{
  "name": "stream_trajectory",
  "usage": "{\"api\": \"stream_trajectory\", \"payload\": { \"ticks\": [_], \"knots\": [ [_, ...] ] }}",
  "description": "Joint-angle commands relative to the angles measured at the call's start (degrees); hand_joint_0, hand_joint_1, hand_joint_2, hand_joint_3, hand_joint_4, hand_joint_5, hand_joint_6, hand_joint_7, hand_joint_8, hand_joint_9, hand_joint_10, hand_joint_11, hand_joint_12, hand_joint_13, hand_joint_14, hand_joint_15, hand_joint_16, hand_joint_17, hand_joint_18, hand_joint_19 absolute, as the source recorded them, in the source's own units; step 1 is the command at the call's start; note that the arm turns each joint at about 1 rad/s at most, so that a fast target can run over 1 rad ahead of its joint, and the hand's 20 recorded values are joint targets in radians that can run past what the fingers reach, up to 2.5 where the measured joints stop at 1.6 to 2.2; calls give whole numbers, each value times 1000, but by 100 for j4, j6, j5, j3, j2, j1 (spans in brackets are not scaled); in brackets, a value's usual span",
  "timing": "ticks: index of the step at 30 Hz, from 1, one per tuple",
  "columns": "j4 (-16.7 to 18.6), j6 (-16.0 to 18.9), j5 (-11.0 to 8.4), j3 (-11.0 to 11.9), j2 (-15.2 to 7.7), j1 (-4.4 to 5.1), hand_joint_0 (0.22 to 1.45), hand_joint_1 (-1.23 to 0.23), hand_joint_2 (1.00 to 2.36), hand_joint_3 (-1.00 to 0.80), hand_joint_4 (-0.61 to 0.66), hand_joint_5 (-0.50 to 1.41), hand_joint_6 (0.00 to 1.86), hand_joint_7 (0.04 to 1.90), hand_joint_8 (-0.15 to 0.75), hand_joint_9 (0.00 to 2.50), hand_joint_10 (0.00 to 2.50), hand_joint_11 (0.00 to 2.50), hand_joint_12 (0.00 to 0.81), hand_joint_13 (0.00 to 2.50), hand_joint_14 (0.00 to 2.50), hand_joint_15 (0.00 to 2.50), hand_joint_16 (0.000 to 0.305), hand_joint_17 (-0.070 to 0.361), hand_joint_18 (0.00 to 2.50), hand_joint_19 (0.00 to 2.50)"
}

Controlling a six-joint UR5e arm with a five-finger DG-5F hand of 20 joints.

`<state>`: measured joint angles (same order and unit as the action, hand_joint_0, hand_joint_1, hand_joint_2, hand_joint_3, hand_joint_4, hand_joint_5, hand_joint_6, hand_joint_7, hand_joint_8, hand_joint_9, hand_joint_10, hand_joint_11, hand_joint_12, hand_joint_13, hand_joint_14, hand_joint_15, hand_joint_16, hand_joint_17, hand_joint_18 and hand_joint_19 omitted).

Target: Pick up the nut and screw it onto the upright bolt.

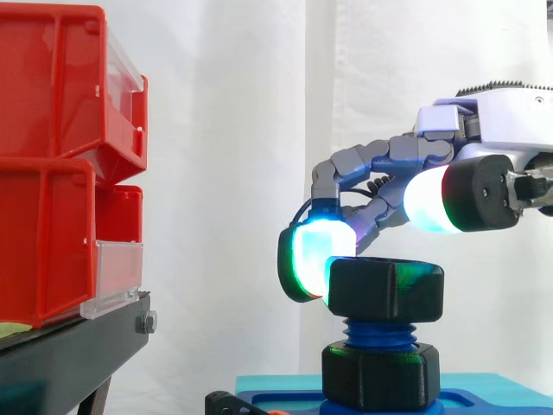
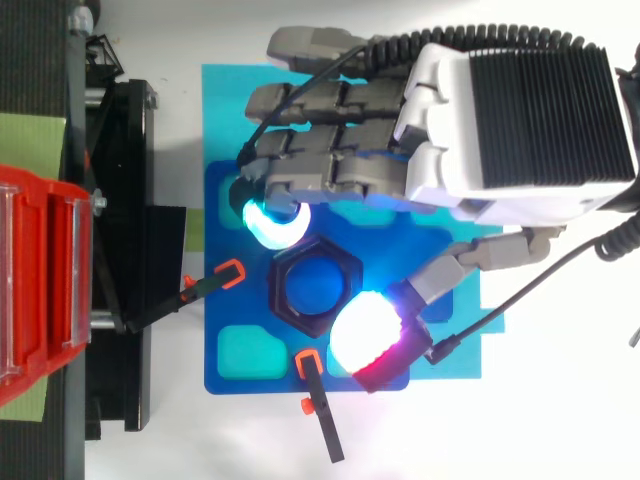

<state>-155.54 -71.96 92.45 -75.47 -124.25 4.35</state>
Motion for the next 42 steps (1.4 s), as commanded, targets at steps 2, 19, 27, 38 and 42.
{"api": "stream_trajectory", "payload": {
  "ticks": [2, 19, 27, 38, 42],
  "knots": [
    [-170, -64, 150, 85, -3, -119, 495, -379, 1000, -500, 302, -22, 505, 1232, 331, 806, 0, 0, 394, 563, 0, 0, 56, 127, 258, 0],
    [-627, -152, 361, 463, 6, -374, 499, -374, 1000, -500, 344, -16, 505, 1022, 283, 1090, 0, 0, 370, 689, 0, 0, 55, 123, 387, 0],
    [-1216, -152, 440, 1105, 15, -365, 481, -378, 1000, -500, 250, -118, 501, 625, 285, 852, 0, 0, 387, 567, 0, 0, 62, 140, 238, 0],
    [-987, -108, 572, 1157, -232, -216, 457, -342, 1000, -500, 180, -162, 500, 526, 243, 491, 0, 0, 388, 308, 0, 0, 70, 157, 0, 0],
    [-1058, -108, 537, 1166, -258, -84, 458, -337, 1000, -500, 208, -153, 500, 540, 249, 491, 0, 0, 388, 310, 0, 0, 70, 158, 0, 0]
  ]
}}
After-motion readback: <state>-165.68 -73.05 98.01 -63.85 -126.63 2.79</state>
